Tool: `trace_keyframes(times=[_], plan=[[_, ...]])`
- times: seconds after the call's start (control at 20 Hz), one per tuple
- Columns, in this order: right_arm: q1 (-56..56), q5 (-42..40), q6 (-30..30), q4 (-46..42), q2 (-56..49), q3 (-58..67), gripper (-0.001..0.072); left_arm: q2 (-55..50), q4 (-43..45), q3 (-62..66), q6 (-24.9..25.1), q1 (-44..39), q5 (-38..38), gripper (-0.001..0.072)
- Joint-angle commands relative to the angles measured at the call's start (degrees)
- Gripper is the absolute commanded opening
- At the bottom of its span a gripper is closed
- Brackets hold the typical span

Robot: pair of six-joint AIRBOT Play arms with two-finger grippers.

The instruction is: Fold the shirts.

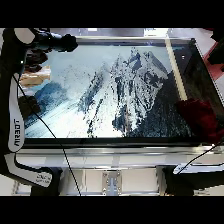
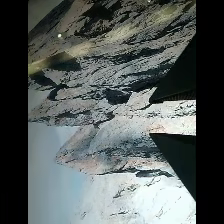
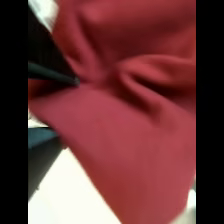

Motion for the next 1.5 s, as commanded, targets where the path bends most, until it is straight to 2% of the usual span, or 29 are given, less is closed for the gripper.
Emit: trace_keyframes(times=[0.0, 0.1, 0.2, 0.25, 0.3, 0.4, 0.45, 0.5, 0.6, 0.65, 0.8, 0.9, 1.1, 1.2, 1.3, 1.35, 1.45], plan=[[-0.4, 4.3, 0.0, -3.8, 0.6, -3.6, 0.0349, 0.0, -1.3, 0.0, 0.0, 0.0, 0.0, 0.0240], [-0.4, 3.5, 0.0, -6.5, 3.7, -2.9, 0.0349, 0.0, -1.3, 0.0, 0.0, 0.0, 0.0, 0.0240], [-0.4, -1.1, -0.1, 0.2, 8.2, 0.0, 0.0349, 0.0, -1.4, 0.0, 0.0, 0.0, 0.1, 0.0240], [-0.4, -4.4, -0.1, 8.4, 10.4, 1.3, 0.0348, 0.0, -1.5, 0.0, 0.0, 0.0, 0.1, 0.0240], [-0.2, -9.2, -1.6, 21.8, 12.7, 1.5, 0.0348, 0.0, -2.0, 0.0, -0.3, 0.0, 0.1, 0.0240], [3.1, -13.6, -12.7, 51.1, 14.4, 1.4, 0.0347, 0.0, -3.3, 0.0, -1.0, 0.0, 0.0, 0.0240], [6.9, -13.7, -18.4, 61.3, 14.2, 1.4, 0.0346, 0.0, -3.3, 0.0, -1.6, 0.0, -0.1, 0.0240], [12.2, -14.6, -22.6, 66.5, 14.1, 1.0, 0.0346, 0.0, -3.3, 0.0, -2.2, 0.0, -0.8, 0.0240], [24.9, -20.2, -26.6, 65.3, 14.1, -1.4, 0.0347, 0.0, -3.3, 0.0, -4.3, 0.0, -5.2, 0.0240], [31.1, -24.3, -26.8, 62.4, 14.1, -3.1, 0.0347, 0.0, -3.3, 0.0, -6.0, 0.0, -8.7, 0.0240], [47.7, -33.9, -25.8, 49.9, 13.1, -8.1, 0.0345, 0.0, -3.3, 0.0, -6.2, 0.0, -14.8, 0.0240], [54.3, -34.6, -24.2, 44.8, 12.3, -10.3, 0.0344, 0.0, -3.3, 0.0, -6.2, 0.0, -15.0, 0.0240], [60.2, -35.5, -23.5, 43.8, 11.5, -13.1, 0.0343, 0.0, -3.3, 0.0, -6.2, 0.0, -15.0, 0.0240], [62.0, -35.5, -14.2, 43.8, 11.5, -13.6, 0.0298, 0.0, -3.3, 0.0, -6.2, 0.0, -15.0, 0.0240], [63.6, -35.3, -6.0, 44.8, 11.5, -13.6, 0.0300, 0.0, -3.3, 0.0, -6.2, 0.0, -15.0, 0.0240], [64.3, -35.5, -3.9, 45.4, 11.5, -13.6, 0.0300, 0.0, -3.3, 0.0, -6.2, 0.0, -15.0, 0.0240], [65.0, -35.5, -3.7, 45.5, 11.5, -13.6, 0.0300, 0.0, -3.3, 0.0, -6.2, 0.0, -15.0, 0.0240]])
